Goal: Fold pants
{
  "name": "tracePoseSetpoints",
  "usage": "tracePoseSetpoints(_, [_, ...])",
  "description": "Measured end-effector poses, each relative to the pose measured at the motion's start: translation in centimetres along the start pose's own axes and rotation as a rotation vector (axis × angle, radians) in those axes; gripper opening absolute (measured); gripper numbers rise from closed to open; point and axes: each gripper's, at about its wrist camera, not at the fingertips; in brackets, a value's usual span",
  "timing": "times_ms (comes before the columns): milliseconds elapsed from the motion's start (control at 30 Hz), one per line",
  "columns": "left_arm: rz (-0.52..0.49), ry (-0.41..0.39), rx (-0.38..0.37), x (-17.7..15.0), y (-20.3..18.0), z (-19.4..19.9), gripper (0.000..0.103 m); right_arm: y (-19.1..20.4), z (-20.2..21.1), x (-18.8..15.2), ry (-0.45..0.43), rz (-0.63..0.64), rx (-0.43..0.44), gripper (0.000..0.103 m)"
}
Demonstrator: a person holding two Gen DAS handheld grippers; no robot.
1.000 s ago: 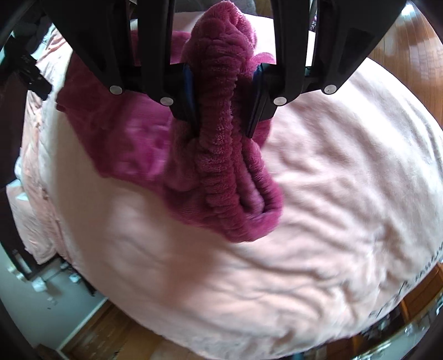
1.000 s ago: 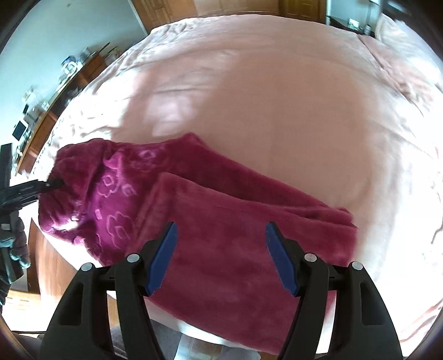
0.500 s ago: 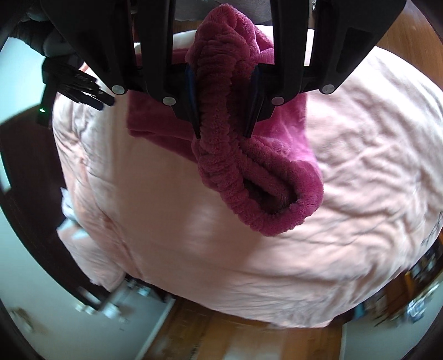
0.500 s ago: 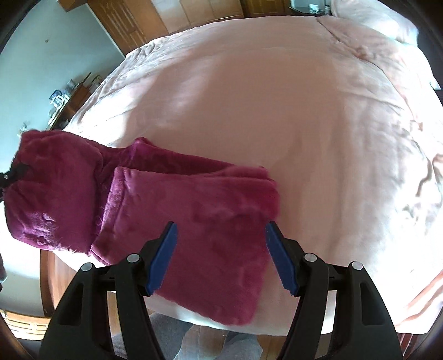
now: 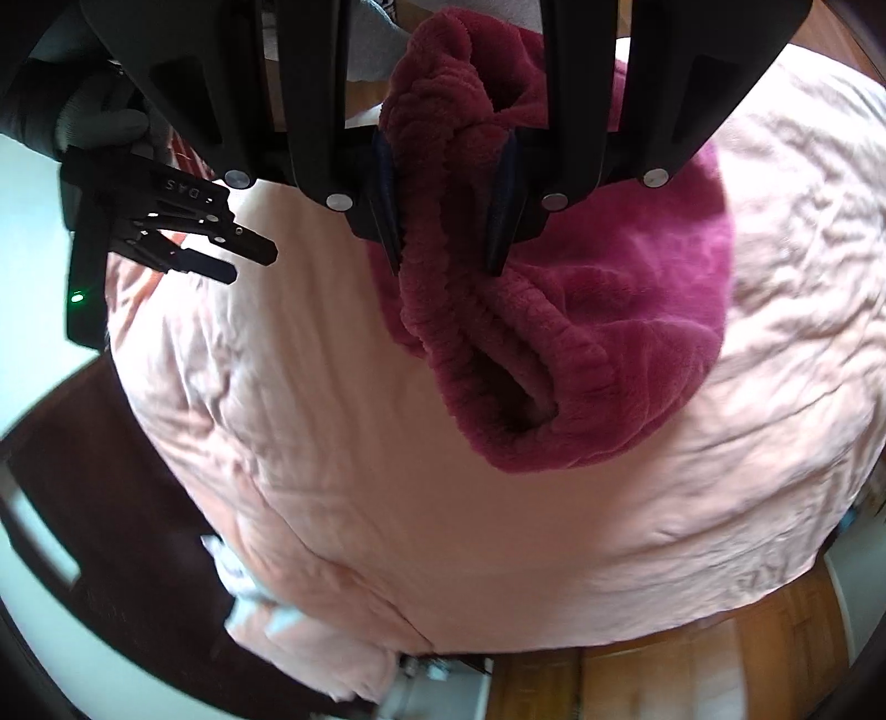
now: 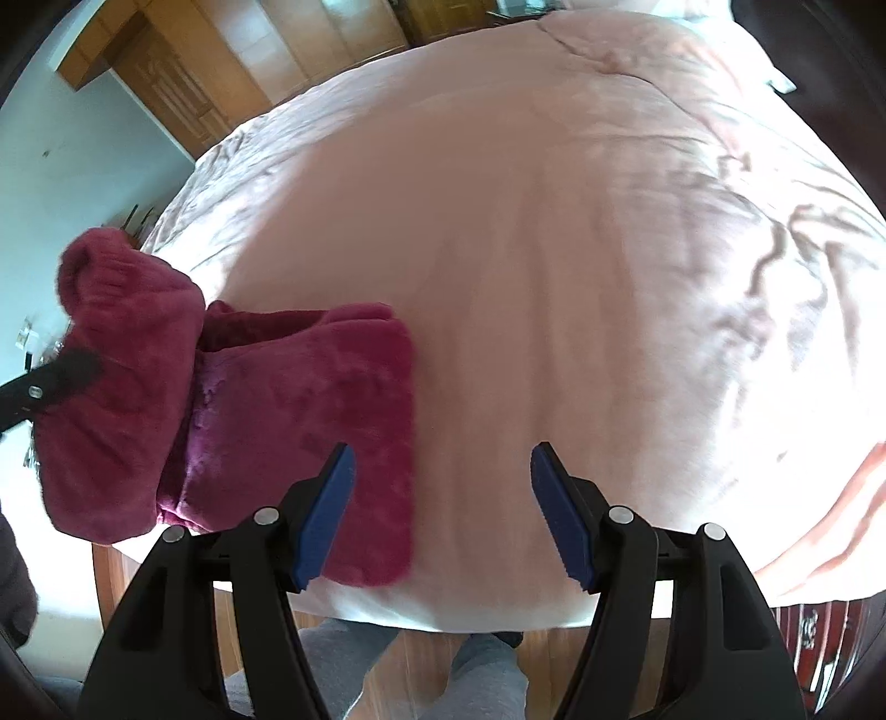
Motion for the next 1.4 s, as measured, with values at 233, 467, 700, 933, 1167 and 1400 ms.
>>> tracePoseSetpoints(233, [-0.052, 0.099, -0.044, -1.9, -4.3, -5.0, 0.012, -2.8, 0.6, -2.0, 0.022, -0.056, -0.040, 0.068])
tracePoseSetpoints(467, [-0.171, 0.111, -0.054, -3.0, -9.0, -7.7, 0.013, -3.9, 0.6, -2.8, 0.045, -0.059, -0.054, 0.068])
tracePoseSetpoints(700, [-0.027, 0.091, -0.043, -3.9, -4.9, -4.9, 0.024, -3.0, -0.3, -1.7, 0.060, -0.041, 0.021, 0.068])
tracePoseSetpoints(933, [0.147, 0.095, 0.037, -6.9, 1.5, -2.3, 0.049, 0.7, -1.8, 0.7, 0.100, -0.033, 0.198, 0.068])
tracePoseSetpoints(1167, [0.199, 0.110, 0.031, -8.8, 3.3, -2.5, 0.061, 5.0, -5.4, 3.5, 0.178, -0.088, 0.352, 0.068])
tracePoseSetpoints(1400, [0.191, 0.148, 0.007, -9.4, 2.9, -4.8, 0.061, 7.8, -9.4, 5.4, 0.237, -0.103, 0.372, 0.075])
Point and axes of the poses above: each gripper's, at about its wrist camera, not at the fingertips, and z roughly against the way its jaws point, y to its left, x to its top, and after that the axes turned 6 degrees about -y, right-handed
